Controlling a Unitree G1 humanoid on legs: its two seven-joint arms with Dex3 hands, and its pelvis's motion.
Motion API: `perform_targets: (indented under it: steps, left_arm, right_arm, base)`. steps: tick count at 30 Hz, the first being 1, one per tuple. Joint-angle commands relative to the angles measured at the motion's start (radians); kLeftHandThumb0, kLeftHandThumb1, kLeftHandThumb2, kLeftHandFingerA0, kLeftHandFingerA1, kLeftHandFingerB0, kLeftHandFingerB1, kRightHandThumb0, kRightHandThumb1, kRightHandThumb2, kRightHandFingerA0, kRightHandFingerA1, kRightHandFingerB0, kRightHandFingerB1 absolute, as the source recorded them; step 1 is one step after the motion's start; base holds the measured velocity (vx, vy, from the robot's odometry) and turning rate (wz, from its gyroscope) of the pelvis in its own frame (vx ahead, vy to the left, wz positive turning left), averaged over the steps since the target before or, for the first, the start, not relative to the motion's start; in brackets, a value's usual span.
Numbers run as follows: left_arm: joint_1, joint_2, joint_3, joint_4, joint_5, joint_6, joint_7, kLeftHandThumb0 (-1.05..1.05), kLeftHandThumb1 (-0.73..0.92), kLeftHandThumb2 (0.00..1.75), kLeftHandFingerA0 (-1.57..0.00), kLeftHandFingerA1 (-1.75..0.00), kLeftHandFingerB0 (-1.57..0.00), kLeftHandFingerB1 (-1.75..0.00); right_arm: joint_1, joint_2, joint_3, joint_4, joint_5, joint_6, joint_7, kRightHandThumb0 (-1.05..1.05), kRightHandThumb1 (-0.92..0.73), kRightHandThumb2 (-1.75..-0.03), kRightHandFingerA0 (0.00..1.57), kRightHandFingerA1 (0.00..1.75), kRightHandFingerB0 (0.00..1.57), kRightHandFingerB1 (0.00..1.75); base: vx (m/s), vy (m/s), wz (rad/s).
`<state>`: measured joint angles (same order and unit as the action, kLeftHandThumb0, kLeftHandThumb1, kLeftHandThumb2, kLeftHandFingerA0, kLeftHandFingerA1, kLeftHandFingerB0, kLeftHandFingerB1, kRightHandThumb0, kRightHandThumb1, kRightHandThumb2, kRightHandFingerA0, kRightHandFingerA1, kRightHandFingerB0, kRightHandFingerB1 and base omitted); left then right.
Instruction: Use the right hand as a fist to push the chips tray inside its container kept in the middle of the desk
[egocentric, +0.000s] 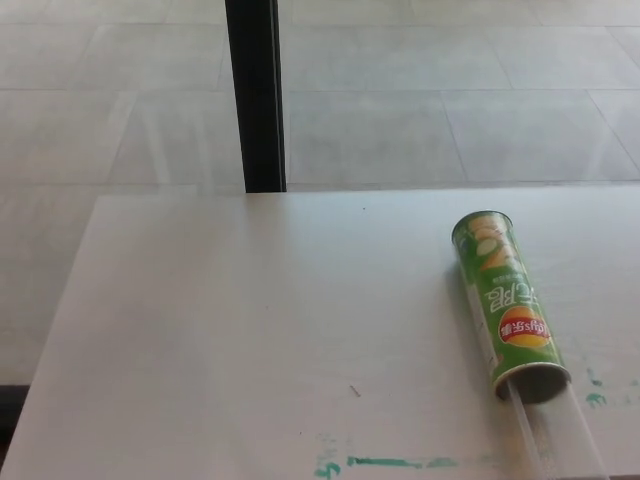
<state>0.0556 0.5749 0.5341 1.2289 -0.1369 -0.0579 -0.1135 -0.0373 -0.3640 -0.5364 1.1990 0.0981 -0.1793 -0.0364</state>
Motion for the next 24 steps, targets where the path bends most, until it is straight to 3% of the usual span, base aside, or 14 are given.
perform_targets:
  steps: [1, 2, 4, 6, 7, 10, 12, 13, 15, 16, 20, 21, 23, 24]
  left_arm:
    - [-0.001, 0.021, 0.027, 0.032, -0.049, -0.019, -0.032, -0.81, 0.92, 0.70, -0.52, -0.65, -0.40, -0.48]
    - [0.003, 0.024, 0.019, 0.025, -0.040, -0.022, -0.034, -0.83, 0.92, 0.72, -0.50, -0.65, -0.37, -0.48]
    - [-0.003, 0.022, 0.031, 0.031, -0.053, -0.012, -0.029, -0.79, 0.71, 1.11, -0.51, -0.70, -0.36, -0.57]
    - [-0.006, 0.020, 0.040, 0.033, -0.062, -0.011, -0.027, -0.79, 0.71, 1.11, -0.52, -0.70, -0.37, -0.58]
    - [-0.006, 0.020, 0.040, 0.032, -0.063, -0.009, -0.025, -0.84, 0.92, 0.67, -0.56, -0.67, -0.44, -0.49]
    - [-0.002, 0.022, 0.026, 0.027, -0.051, -0.016, -0.023, -0.82, 0.92, 0.70, -0.55, -0.68, -0.42, -0.49]
    - [-0.004, 0.022, 0.026, 0.029, -0.055, -0.017, -0.029, -0.81, 0.92, 0.70, -0.54, -0.68, -0.40, -0.49]
    - [-0.012, 0.024, 0.020, 0.036, -0.049, -0.019, -0.021, -0.79, 0.92, 0.71, -0.54, -0.63, -0.39, -0.46]
    - [-0.020, 0.024, 0.027, 0.045, -0.060, -0.013, -0.023, -0.76, 0.73, 1.12, -0.50, -0.69, -0.35, -0.57]
    - [-0.020, 0.023, 0.032, 0.045, -0.066, -0.013, -0.027, -0.81, 0.92, 0.69, -0.52, -0.67, -0.38, -0.48]
    - [-0.022, 0.018, 0.045, 0.044, -0.082, -0.013, -0.028, -0.82, 0.92, 0.68, -0.53, -0.71, -0.39, -0.49]
    - [-0.033, 0.012, 0.044, 0.043, -0.083, -0.008, -0.022, -0.79, 0.71, 1.11, -0.53, -0.72, -0.38, -0.59]
    - [-0.038, 0.011, 0.041, 0.043, -0.082, -0.007, -0.019, -0.79, 0.71, 1.11, -0.53, -0.72, -0.38, -0.59]
    - [-0.037, 0.009, 0.042, 0.042, -0.083, -0.010, -0.019, -0.79, 0.71, 1.10, -0.53, -0.74, -0.39, -0.60]
  right_arm:
    - [0.002, -0.032, -0.036, 0.031, 0.056, -0.079, -0.024, -0.66, -0.76, -1.17, 0.66, 1.07, 0.23, 0.64]
    - [0.001, -0.043, -0.034, 0.041, 0.050, -0.069, -0.034, -0.65, -0.92, -0.76, 0.45, 1.11, 0.18, 0.61]
    - [0.002, -0.048, -0.039, 0.041, 0.055, -0.065, -0.048, -0.63, -0.92, -0.77, 0.46, 1.11, 0.15, 0.58]
    - [0.000, -0.052, -0.045, 0.043, 0.064, -0.075, -0.051, -0.64, -0.92, -0.79, 0.44, 1.24, 0.12, 0.59]
    - [-0.004, -0.054, -0.056, 0.045, 0.074, -0.078, -0.062, -0.62, -0.92, -0.77, 0.43, 1.26, 0.16, 0.58]
    - [-0.014, -0.058, -0.109, 0.048, 0.117, -0.091, -0.084, -0.65, -0.92, -0.77, 0.39, 1.21, 0.18, 0.61]
    - [-0.028, -0.058, -0.159, 0.041, 0.163, -0.091, -0.094, -0.63, -0.75, -1.15, 0.60, 1.02, 0.19, 0.61]
    - [-0.043, -0.066, -0.175, 0.031, 0.170, -0.107, -0.096, -0.66, -0.92, -0.77, 0.40, 1.39, 0.16, 0.67]
    - [-0.068, -0.076, -0.197, 0.017, 0.178, -0.136, -0.135, -0.67, -0.92, -0.79, 0.34, 1.35, 0.14, 0.59]
    - [-0.074, -0.077, -0.205, 0.015, 0.183, -0.149, -0.140, -0.67, -0.92, -0.78, 0.31, 1.35, 0.13, 0.60]
    - [-0.134, -0.089, -0.274, -0.028, 0.247, -0.198, -0.162, -0.70, -0.91, -0.71, 0.40, 1.21, 0.16, 0.55]
    - [-0.161, -0.099, -0.290, -0.048, 0.260, -0.213, -0.155, -0.70, -0.92, -0.71, 0.37, 1.17, 0.15, 0.52]
    - [-0.168, -0.101, -0.298, -0.054, 0.258, -0.216, -0.153, -0.70, -0.92, -0.71, 0.37, 1.17, 0.15, 0.52]
    - [-0.168, -0.095, -0.299, -0.078, 0.263, -0.233, -0.132, -0.77, -0.76, -1.05, 0.44, 0.97, 0.08, 0.52]
  base:
    - [0.00, 0.000, 0.00]
    - [0.00, 0.000, 0.00]
    - [0.00, 0.000, 0.00]
    - [0.00, 0.000, 0.00]
    - [0.00, 0.000, 0.00]
    - [0.00, 0.000, 0.00]
    - [0.00, 0.000, 0.00]
    - [0.00, 0.000, 0.00]
    - [0.00, 0.000, 0.00]
    - [0.00, 0.000, 0.00]
    - [0.00, 0.000, 0.00]
    - [0.00, 0.000, 0.00]
    - [0.00, 0.000, 0.00]
    - [0.00, 0.000, 0.00]
